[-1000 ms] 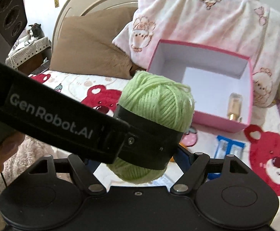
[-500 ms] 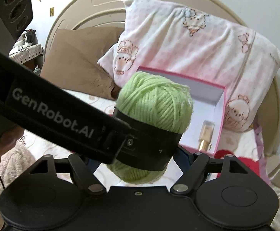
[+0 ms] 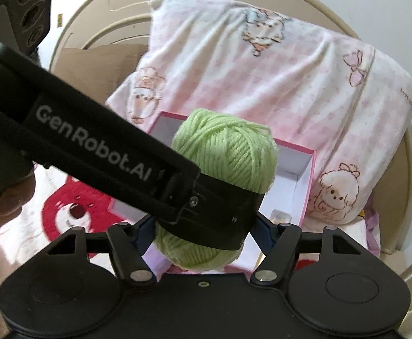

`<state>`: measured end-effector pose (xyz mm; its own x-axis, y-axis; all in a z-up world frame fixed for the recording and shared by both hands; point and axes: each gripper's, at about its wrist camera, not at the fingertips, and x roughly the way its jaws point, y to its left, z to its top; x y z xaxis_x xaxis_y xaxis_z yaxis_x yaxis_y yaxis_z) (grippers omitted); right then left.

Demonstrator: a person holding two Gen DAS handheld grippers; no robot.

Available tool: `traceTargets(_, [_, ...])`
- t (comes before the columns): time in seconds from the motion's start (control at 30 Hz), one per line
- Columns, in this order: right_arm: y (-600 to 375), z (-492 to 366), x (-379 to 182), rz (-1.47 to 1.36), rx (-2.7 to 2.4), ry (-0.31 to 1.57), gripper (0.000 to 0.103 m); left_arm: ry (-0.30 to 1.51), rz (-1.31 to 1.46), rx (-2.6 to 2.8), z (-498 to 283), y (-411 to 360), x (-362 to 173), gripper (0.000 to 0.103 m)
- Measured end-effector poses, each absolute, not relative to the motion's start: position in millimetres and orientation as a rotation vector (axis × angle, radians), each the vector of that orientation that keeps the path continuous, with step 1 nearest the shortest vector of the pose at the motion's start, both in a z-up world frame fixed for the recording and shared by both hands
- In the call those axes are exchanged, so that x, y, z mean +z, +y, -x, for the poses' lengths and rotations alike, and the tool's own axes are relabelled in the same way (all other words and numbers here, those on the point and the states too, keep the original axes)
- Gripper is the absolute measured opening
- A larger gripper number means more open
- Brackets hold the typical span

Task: Organize objects
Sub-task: 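Carry the yarn ball with the left gripper into the pink box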

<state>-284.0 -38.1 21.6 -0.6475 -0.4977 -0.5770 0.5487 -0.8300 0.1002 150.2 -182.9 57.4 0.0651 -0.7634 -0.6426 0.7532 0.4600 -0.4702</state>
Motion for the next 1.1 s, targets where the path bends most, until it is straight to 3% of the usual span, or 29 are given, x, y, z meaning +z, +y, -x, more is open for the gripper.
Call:
traceTargets(0.23, [-31, 351, -6, -0.898, -2.360, -0.004, 0.072, 1.023, 0.049, -1.084, -191, -229, 30, 0.056])
traceTargets(0.4, [-24, 379, -45, -0.952, -2.319, -0.250, 0.072, 1.067, 0.090, -1.047, -212, -244, -5, 0.056])
traceTargets(0.67, [-44, 391, -81, -1.046, -2.324, -0.134, 0.071, 1.133, 0.169, -1.027, -228, -249, -59, 0.056])
traceTargets(1.1, [-70, 393, -96, -1.142, -2.333, 0.065, 0.074, 1.152, 0.178, -1.027, -231, -249, -84, 0.056])
